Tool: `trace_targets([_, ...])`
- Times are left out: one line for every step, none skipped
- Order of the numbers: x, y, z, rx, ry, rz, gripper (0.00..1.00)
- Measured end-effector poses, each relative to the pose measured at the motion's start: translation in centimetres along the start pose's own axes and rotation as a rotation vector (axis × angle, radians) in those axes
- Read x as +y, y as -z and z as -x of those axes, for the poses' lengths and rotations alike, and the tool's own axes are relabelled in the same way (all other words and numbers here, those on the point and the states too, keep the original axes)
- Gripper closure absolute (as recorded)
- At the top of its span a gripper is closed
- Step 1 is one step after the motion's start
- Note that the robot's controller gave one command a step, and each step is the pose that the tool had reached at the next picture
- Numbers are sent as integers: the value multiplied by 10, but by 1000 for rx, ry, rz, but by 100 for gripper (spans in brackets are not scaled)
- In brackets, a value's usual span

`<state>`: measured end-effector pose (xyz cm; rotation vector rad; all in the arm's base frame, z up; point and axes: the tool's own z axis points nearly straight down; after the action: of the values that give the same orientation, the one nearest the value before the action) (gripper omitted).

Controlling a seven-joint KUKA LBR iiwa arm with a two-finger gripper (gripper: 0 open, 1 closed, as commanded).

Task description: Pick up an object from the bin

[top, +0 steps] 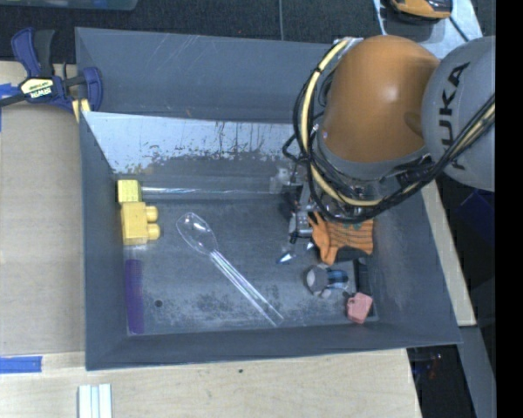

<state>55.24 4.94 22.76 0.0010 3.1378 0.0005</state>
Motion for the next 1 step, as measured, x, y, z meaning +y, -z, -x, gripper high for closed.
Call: trace_targets([28,-86,5,-5,-82,1,0])
